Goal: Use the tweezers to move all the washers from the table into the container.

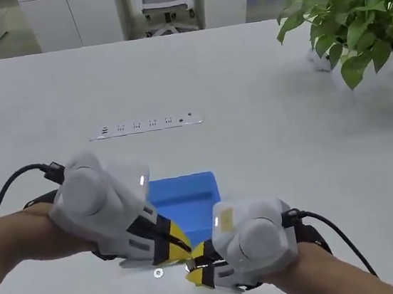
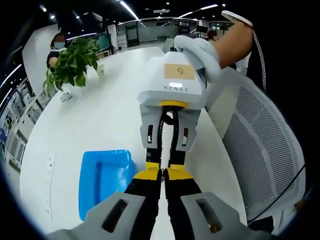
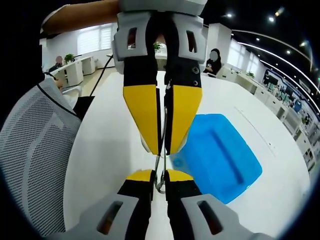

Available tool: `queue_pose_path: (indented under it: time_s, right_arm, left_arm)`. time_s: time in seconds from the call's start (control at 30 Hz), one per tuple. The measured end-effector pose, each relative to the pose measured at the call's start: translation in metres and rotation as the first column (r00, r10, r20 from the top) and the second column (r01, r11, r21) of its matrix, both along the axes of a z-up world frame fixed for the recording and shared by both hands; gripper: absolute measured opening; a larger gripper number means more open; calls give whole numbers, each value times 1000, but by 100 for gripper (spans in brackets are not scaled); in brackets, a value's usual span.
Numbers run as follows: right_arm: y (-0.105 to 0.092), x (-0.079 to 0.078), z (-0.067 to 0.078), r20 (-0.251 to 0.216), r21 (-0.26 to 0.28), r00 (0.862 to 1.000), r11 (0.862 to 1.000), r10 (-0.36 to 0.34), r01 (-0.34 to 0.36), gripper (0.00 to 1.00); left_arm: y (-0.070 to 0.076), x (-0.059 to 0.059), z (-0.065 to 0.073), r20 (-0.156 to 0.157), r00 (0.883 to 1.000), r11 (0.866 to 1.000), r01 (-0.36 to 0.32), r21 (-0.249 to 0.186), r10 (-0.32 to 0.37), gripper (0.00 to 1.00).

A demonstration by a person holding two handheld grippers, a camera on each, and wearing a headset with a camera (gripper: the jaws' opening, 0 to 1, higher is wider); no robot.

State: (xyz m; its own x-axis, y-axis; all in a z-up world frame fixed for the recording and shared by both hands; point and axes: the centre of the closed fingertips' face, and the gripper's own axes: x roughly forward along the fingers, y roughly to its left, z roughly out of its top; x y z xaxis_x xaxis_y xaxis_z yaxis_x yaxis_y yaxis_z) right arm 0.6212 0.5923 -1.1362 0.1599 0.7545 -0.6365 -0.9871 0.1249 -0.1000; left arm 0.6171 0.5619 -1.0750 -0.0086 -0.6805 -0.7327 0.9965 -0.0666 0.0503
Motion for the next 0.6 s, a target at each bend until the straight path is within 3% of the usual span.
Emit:
queue_pose_path:
  time_s: [0.17, 0.6]
  right_arm:
    - [1, 2, 9, 14, -5, 1000, 1000, 5, -5, 10]
    - [7, 14, 31, 34, 33, 999, 999, 0, -1, 10]
  left_arm:
    - [1, 2, 8, -5, 1000, 1000, 0, 3, 0, 6]
    - [4, 9, 31, 27, 1000, 1000, 5, 6, -5, 6]
